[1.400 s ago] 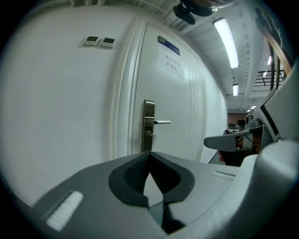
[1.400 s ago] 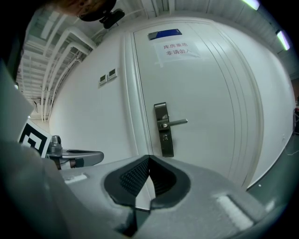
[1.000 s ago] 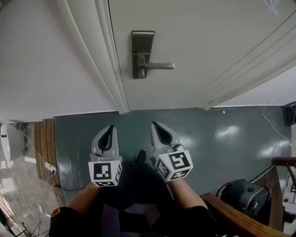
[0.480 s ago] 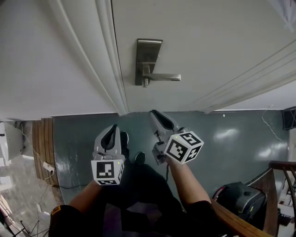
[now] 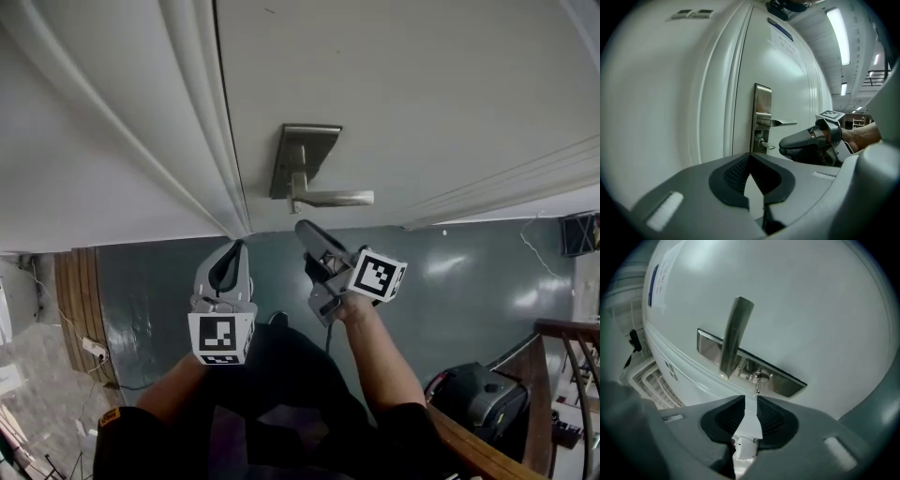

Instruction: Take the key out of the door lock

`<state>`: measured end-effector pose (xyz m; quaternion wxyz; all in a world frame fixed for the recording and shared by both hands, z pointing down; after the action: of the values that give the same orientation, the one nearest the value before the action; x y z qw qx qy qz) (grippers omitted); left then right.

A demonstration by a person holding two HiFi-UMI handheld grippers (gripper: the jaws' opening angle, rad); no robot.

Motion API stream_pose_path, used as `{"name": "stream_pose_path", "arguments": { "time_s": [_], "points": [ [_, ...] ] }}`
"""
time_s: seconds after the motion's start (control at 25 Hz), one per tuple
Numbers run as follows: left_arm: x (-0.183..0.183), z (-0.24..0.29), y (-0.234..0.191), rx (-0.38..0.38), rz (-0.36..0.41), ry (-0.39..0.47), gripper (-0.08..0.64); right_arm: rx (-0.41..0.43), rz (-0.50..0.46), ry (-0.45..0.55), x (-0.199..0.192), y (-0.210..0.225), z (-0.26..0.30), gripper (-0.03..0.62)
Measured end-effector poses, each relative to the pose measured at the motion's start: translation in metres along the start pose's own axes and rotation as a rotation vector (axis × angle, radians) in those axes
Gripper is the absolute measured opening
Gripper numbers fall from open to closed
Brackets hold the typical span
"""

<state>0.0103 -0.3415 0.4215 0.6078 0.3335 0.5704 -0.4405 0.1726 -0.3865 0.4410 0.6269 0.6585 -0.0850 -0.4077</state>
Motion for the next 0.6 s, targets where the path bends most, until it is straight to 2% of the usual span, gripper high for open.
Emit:
{"name": "stream_pose_path", "arguments": {
  "time_s": [0.2,0.6],
  "points": [
    [-0.002,0.019,-0.011,-0.016,0.003,-0.008,0.018,0.032,0.098,0.014,0.003,0.011,0.014,0.06],
    [0.004,0.027,-0.016,-0.033,0.004,-0.014,0.018,0.063,0.196,0.037,0.008,0.01,0.027,0.058]
  ]
}}
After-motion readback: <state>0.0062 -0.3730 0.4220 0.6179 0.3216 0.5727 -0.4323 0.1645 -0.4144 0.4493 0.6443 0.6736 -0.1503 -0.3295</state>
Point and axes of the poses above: the fingertips, and each gripper's own axes: z forward along the fingers, y to its right, x out of its top, the point moved 5 cm from there along -z, backward along the fingers, and after that the axes turned 8 degrees about y, right-handed, at the moved point
